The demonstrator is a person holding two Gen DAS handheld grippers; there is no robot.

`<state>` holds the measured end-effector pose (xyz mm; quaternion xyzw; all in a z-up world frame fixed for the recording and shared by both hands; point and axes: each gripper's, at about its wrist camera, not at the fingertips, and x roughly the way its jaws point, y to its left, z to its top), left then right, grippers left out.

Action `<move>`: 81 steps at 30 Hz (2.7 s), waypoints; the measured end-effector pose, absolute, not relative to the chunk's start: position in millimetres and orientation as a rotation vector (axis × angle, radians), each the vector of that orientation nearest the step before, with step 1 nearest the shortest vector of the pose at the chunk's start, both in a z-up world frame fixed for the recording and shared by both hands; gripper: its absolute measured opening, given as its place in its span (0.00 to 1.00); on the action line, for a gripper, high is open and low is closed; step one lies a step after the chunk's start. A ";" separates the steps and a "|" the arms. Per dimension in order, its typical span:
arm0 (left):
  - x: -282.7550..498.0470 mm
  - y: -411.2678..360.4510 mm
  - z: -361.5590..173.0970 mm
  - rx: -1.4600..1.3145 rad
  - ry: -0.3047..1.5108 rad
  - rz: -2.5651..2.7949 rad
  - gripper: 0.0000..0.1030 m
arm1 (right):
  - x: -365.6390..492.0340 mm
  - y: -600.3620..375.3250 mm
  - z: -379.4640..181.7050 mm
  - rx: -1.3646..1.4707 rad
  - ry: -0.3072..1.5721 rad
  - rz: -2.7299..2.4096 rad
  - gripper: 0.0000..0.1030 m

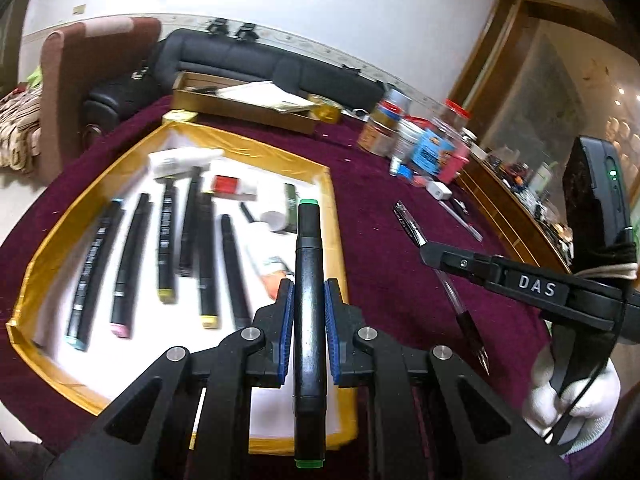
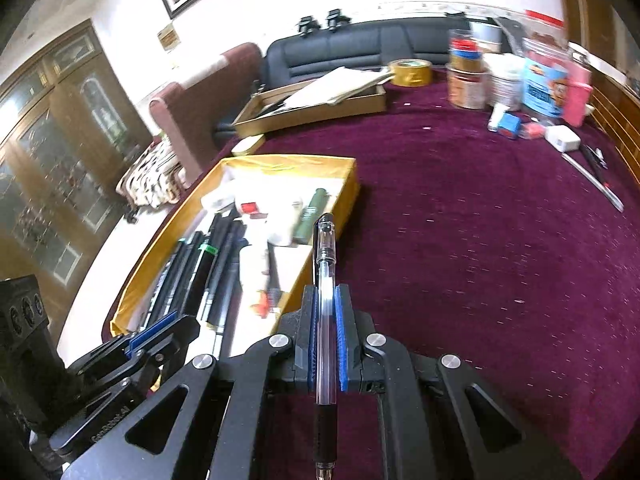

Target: Organize rigid objects

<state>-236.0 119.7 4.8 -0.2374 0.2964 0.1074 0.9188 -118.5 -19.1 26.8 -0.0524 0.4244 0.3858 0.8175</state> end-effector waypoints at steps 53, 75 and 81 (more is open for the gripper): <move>-257.5 178.3 -0.8 -0.571 0.576 0.448 0.61 | -125.9 63.2 -13.8 -0.135 0.981 0.918 0.18; -236.1 141.1 4.0 -0.370 0.657 0.523 0.67 | -114.7 15.2 -14.3 -0.046 0.976 0.884 0.23; -235.7 142.6 0.1 -0.380 0.675 0.519 0.67 | -114.4 18.0 -17.8 -0.054 0.989 0.885 0.23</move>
